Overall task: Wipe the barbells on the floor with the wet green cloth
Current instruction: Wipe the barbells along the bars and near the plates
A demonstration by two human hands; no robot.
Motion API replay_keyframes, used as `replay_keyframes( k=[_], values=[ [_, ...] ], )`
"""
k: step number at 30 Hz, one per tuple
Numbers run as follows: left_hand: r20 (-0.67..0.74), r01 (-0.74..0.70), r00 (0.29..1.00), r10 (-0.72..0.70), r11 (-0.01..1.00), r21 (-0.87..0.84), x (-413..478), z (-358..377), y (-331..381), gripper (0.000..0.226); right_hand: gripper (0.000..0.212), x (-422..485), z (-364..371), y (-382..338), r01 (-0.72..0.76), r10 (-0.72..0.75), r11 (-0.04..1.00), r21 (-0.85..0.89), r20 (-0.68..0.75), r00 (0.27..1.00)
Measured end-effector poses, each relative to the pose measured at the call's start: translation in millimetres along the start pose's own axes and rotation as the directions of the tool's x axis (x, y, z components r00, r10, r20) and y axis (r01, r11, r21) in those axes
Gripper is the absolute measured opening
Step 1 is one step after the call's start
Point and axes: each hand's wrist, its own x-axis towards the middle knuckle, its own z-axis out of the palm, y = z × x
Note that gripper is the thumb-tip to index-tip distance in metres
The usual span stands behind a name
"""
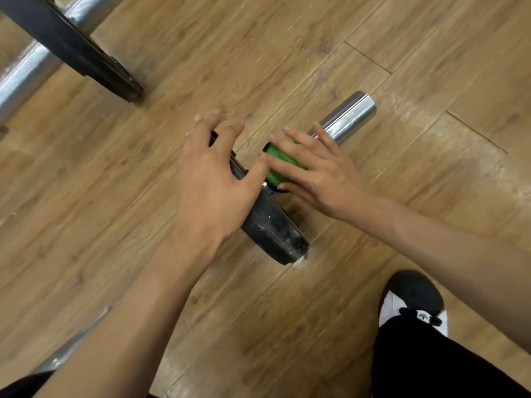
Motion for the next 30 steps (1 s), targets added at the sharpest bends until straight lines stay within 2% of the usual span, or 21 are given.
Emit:
replay_keyframes(
  k=[2,5,8,9,12,14,15,16,18,20,22,23,24,27,29,30],
  values=[
    [0.011,0.002,1.000,-0.002,1.000,0.012,-0.2,-1.8,0.3,0.080,0.045,-1.3,-4.6,24.6,-0.102,0.101,0.994,-0.027,-0.039,0.994],
    [0.009,0.001,1.000,-0.001,1.000,0.009,-1.4,-2.4,0.0,0.076,0.036,1.1,-12.5,45.6,-0.363,0.362,0.932,0.015,-0.128,0.923],
    [-0.002,-0.006,1.000,0.006,1.000,0.015,-4.9,-0.5,1.1,0.075,0.033,11.5,-15.1,22.5,-0.454,0.449,0.891,-0.002,-0.143,0.882],
    [-0.006,-0.005,1.000,0.005,1.000,0.014,-6.7,0.7,2.4,0.074,0.034,13.7,-12.7,5.7,-0.417,0.412,0.909,-0.018,-0.120,0.903],
    [-0.039,-0.002,0.999,0.004,0.999,0.034,-15.5,6.7,5.5,0.066,0.036,8.8,-2.6,-40.9,-0.161,0.161,0.986,0.032,-0.004,0.987],
    [-0.059,-0.013,0.998,0.018,0.996,0.087,-23.1,10.5,9.0,0.068,0.040,-1.6,-8.7,-34.8,-0.041,0.040,0.999,0.025,0.044,0.998],
    [-0.060,-0.010,0.998,0.017,0.993,0.115,-27.4,12.0,10.9,0.070,0.043,-6.6,-15.0,-21.8,-0.026,0.026,1.000,-0.008,0.071,0.997],
    [-0.059,-0.004,0.998,0.012,0.991,0.135,-32.0,13.3,12.9,0.072,0.045,-11.4,-21.6,-6.1,-0.059,0.062,0.997,-0.040,0.082,0.995],
    [-0.065,-0.009,0.998,0.019,0.990,0.142,-39.7,16.2,17.6,0.075,0.047,-20.4,-34.8,31.3,-0.240,0.244,0.965,-0.103,0.030,0.969],
    [-0.088,-0.025,0.995,0.039,0.988,0.155,-47.1,20.9,22.5,0.074,0.046,-21.7,-48.6,56.3,-0.427,0.429,0.895,-0.131,-0.017,0.903],
    [-0.110,-0.034,0.993,0.053,0.986,0.166,-54.5,25.3,27.2,0.072,0.043,-11.7,-50.7,45.9,-0.547,0.549,0.826,-0.136,-0.028,0.835],
    [-0.114,-0.042,0.991,0.062,0.984,0.172,-58.3,26.5,29.5,0.070,0.042,-6.6,-48.0,28.2,-0.556,0.560,0.816,-0.159,-0.021,0.828],
    [-0.111,-0.060,0.991,0.081,0.981,0.185,-62.2,27.4,32.2,0.070,0.041,-4.9,-42.6,6.5,-0.515,0.522,0.840,-0.172,-0.001,0.853],
    [-0.067,-0.118,0.988,0.141,0.957,0.266,-76.6,27.5,38.4,0.072,0.038,-17.4,-23.0,-53.6,-0.202,0.205,0.979,-0.040,0.085,0.975],
    [-0.039,-0.142,0.986,0.162,0.938,0.315,-77.4,20.9,37.4,0.071,0.039,-27.9,-29.0,-43.4,-0.025,0.026,1.000,-0.008,0.141,0.990],
    [-0.035,-0.149,0.985,0.167,0.942,0.302,-73.4,15.8,35.4,0.069,0.041,-33.0,-35.2,-26.1,0.005,0.000,1.000,-0.030,0.158,0.987]
  ],
)
